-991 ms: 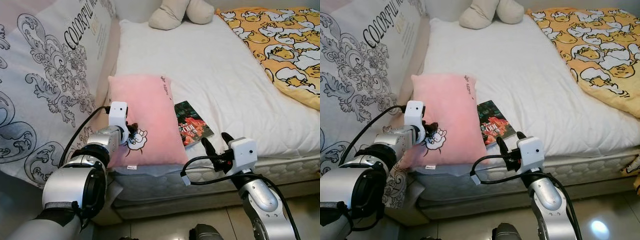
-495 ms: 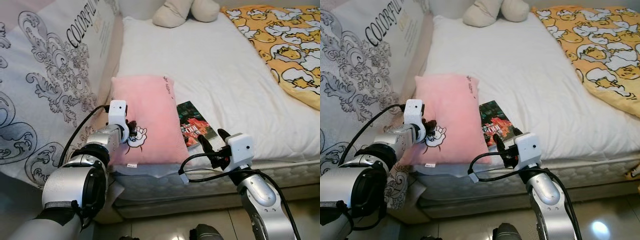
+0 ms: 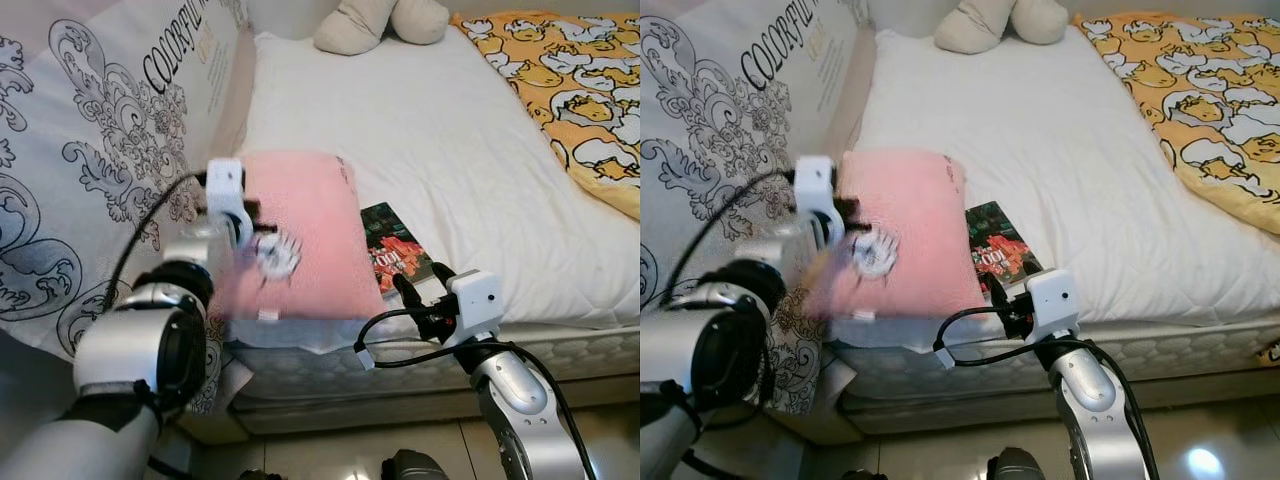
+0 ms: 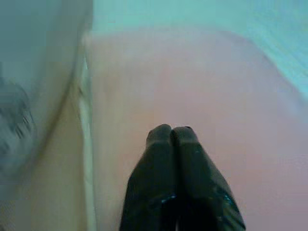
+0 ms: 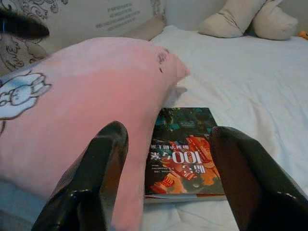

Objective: Clean up the room

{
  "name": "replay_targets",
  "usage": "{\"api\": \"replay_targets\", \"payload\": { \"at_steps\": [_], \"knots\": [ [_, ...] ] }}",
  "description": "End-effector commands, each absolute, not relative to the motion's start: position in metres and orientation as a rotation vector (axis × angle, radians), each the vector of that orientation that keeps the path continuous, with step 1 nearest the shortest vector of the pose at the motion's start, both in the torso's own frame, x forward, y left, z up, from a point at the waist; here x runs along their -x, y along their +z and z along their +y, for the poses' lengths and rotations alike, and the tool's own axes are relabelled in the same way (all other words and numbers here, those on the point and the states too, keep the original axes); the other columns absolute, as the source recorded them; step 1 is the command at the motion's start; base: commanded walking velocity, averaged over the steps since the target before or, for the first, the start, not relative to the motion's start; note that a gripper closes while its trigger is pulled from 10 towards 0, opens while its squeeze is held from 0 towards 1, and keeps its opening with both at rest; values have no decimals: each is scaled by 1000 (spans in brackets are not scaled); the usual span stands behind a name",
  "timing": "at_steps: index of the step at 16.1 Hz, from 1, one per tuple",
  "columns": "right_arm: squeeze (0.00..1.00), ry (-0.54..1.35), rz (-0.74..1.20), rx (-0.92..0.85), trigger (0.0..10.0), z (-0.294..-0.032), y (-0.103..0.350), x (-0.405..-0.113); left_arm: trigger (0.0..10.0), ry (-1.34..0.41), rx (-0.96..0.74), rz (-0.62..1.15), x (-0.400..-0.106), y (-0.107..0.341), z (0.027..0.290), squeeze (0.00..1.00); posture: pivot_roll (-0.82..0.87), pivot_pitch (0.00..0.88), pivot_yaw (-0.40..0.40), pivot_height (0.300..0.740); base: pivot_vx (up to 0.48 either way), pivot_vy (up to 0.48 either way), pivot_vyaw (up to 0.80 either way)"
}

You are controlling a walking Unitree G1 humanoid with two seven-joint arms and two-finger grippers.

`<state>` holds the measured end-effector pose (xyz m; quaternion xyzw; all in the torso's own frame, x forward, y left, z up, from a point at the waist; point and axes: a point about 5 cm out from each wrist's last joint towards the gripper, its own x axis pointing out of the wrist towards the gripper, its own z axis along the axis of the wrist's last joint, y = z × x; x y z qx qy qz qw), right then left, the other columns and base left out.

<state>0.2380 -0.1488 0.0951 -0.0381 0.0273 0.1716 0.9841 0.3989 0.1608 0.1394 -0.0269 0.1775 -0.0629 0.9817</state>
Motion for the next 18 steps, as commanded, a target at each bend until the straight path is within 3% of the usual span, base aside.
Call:
{"api": "replay_targets", "payload": {
  "at_steps": [1,4,5,6,7,9,11,15,18],
  "knots": [
    [0,360,69,60,10000,-146,93,-238,0,-103,9,269,-407,164,167,0,-262,4,97,704,0,0,0],
    [0,367,73,62,10000,-146,91,-240,0,-93,-35,217,-412,179,171,0,-253,1,95,704,0,0,0],
    [0,371,75,62,10000,-145,91,-240,2314,-86,-83,252,-411,174,171,0,-253,2,98,704,0,0,0],
    [0,371,76,51,10000,-144,91,-240,10000,-85,-106,252,-410,172,170,435,-254,4,99,704,0,0,0],
    [0,363,79,24,10000,-144,92,-240,10000,-80,-149,219,-411,175,169,1000,-256,4,101,704,0,0,0],
    [0,328,40,13,10000,-148,100,-243,10000,-88,-298,70,-410,181,159,1000,-259,4,108,704,0,0,0],
    [0,323,36,23,10000,-150,100,-243,10000,-29,-314,-56,-405,181,159,1000,-256,2,108,704,0,0,0],
    [0,280,-23,55,10000,-154,108,-247,10000,-67,-104,-145,-382,151,138,1000,-239,0,107,704,0,0,0],
    [0,137,-126,101,10000,-168,126,-246,10000,-118,-47,-320,-347,162,116,1000,-239,0,106,704,0,0,0]
  ]
}}
